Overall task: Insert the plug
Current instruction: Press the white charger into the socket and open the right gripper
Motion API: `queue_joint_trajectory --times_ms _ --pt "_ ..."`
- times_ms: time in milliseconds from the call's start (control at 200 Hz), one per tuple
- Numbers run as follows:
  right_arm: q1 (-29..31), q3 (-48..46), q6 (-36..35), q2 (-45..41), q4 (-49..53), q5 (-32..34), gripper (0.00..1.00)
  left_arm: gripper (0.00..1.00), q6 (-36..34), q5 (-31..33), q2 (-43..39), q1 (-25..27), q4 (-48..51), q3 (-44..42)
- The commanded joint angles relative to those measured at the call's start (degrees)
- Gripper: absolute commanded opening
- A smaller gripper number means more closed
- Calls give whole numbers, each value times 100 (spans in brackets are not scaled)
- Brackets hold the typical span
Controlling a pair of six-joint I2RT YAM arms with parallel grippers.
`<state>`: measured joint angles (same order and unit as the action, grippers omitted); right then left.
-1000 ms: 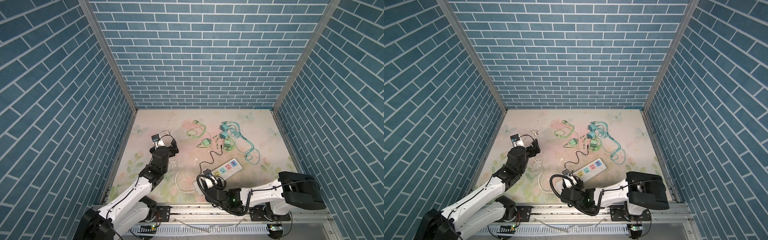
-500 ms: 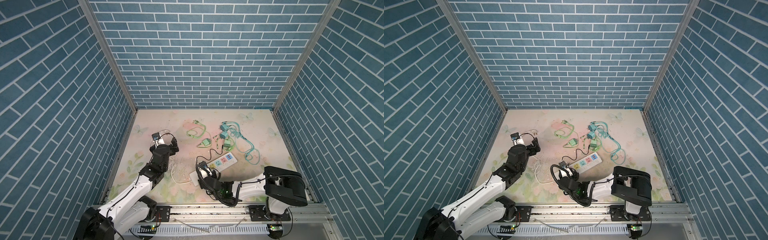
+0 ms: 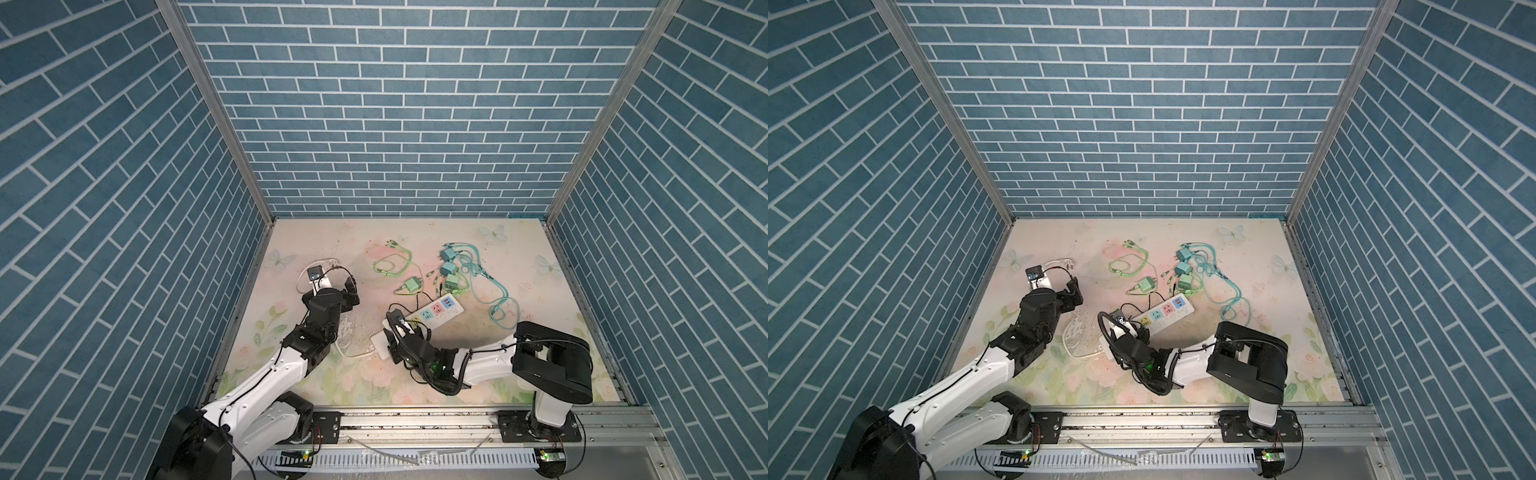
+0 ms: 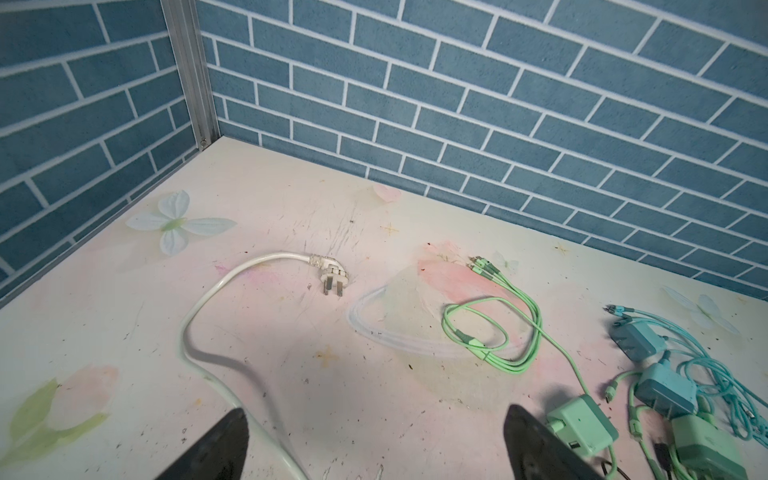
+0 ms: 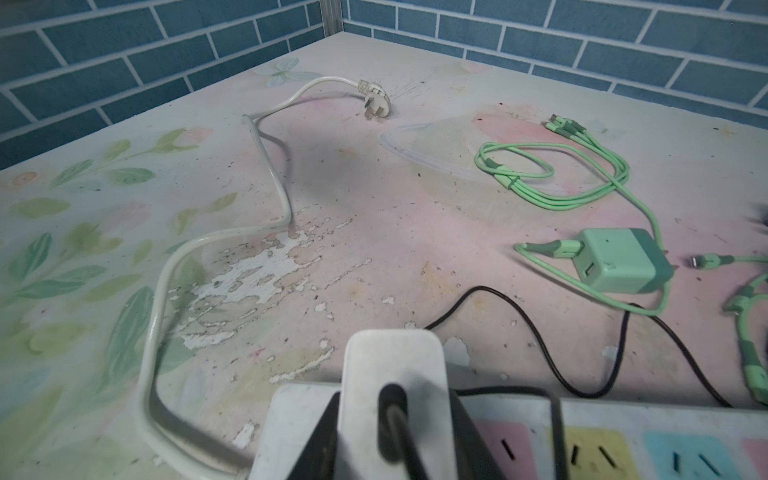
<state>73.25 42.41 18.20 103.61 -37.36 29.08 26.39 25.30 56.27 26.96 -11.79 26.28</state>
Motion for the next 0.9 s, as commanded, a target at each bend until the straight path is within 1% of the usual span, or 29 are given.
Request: queue_joint_trajectory --times_ms 0,160,280,405,500,625,785,895 --pt "-227 -98 -357 588 1592 -872 1 96 28 -112 -221 -33 354 98" --pt "-499 -103 -463 687 1407 -1325 5 96 -73 -71 -624 -31 784 62" --pt "-717 142 -564 891 1516 -1609 8 97 -66 28 -1016 -25 1130 -43" --pt "-795 341 -707 1023 1593 -1837 8 97 28 57 -1473 -30 1496 -178" --pt "-796 467 -758 1089 1722 -1940 11 98 75 132 -1755 -24 1665 -312" --pt "-795 465 -727 1113 1741 -1977 23 99 53 203 -1909 -24 1667 -437" --pt "-794 420 -742 962 1764 -2073 42 99 -119 137 -1640 -30 1616 -241" --pt "-801 453 -760 933 1822 -2091 49 100 -176 111 -1404 -25 1555 -113"
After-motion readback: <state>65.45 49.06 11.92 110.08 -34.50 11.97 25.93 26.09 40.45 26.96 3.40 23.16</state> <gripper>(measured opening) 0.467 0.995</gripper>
